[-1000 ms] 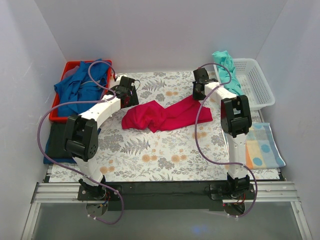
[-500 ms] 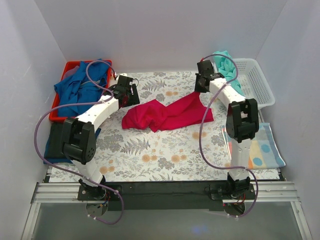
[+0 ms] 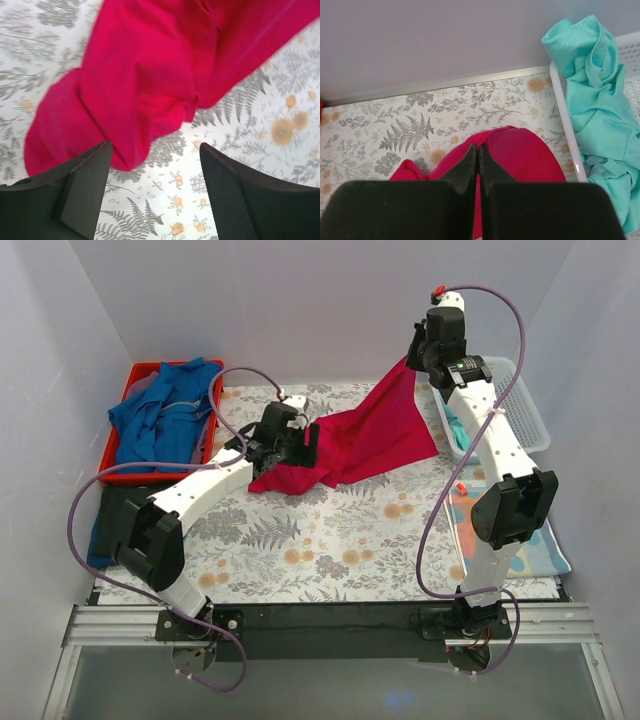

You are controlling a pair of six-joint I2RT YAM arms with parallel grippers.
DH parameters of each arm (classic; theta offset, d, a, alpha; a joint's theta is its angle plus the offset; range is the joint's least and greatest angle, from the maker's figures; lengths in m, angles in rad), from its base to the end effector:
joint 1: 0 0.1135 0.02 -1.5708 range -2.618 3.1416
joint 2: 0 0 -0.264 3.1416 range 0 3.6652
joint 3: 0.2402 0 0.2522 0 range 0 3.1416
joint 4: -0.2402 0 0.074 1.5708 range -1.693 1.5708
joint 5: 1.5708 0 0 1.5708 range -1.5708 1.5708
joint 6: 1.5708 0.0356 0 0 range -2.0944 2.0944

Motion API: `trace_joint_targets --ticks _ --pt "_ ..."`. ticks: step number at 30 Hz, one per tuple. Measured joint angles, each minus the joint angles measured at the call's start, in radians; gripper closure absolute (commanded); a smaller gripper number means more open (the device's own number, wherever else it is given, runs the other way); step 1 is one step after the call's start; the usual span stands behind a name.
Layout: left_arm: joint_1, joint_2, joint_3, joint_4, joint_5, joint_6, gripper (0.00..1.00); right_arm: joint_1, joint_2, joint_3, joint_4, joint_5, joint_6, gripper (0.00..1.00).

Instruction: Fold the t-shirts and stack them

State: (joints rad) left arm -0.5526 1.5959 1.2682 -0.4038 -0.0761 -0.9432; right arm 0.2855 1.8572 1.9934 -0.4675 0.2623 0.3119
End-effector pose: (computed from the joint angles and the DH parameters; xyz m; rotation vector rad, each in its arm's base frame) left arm 0.3073 -0.1863 0.2822 -0.5049 2.3426 -0.6602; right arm 0.4167 0.1127 0.4242 0.2023 1.8826 0.1582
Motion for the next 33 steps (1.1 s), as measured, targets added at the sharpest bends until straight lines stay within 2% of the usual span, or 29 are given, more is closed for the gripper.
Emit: trace_joint_targets --ticks 5,11,14,15,16,19,24,33 --pt "-0.038 0.091 0.021 0.016 0.001 0.020 0.31 0.000 -0.003 -0.009 -0.005 -0.001 0.000 0.99" --pt "-0.038 0.306 0.117 0.006 -0.103 0.007 0.31 -0.003 -0.009 -0.070 -0.006 -0.011 0.007 0.99" --pt "-0.037 0.388 0.149 -0.016 -0.169 -0.011 0.48 -0.004 -0.009 -0.095 -0.009 -0.014 0.007 0.99" --pt "-0.037 0.404 0.153 -0.027 -0.188 -0.018 0.68 -0.005 -0.009 -0.100 -0.008 -0.014 0.007 0.99" --pt "-0.037 0.414 0.154 -0.038 -0.209 -0.026 0.79 -0.005 -0.010 -0.106 -0.008 -0.014 0.007 0.99" --pt "-0.035 0.418 0.154 -0.074 -0.268 -0.049 0.98 -0.008 -0.011 -0.115 -0.009 -0.010 0.007 0.99" --pt "-0.026 0.381 0.154 -0.126 -0.366 -0.085 1.00 -0.022 -0.018 -0.125 -0.016 0.030 0.010 0.99" --pt "0.029 0.157 0.154 -0.188 -0.516 -0.113 1.00 -0.069 -0.057 -0.141 -0.080 0.145 0.018 0.99"
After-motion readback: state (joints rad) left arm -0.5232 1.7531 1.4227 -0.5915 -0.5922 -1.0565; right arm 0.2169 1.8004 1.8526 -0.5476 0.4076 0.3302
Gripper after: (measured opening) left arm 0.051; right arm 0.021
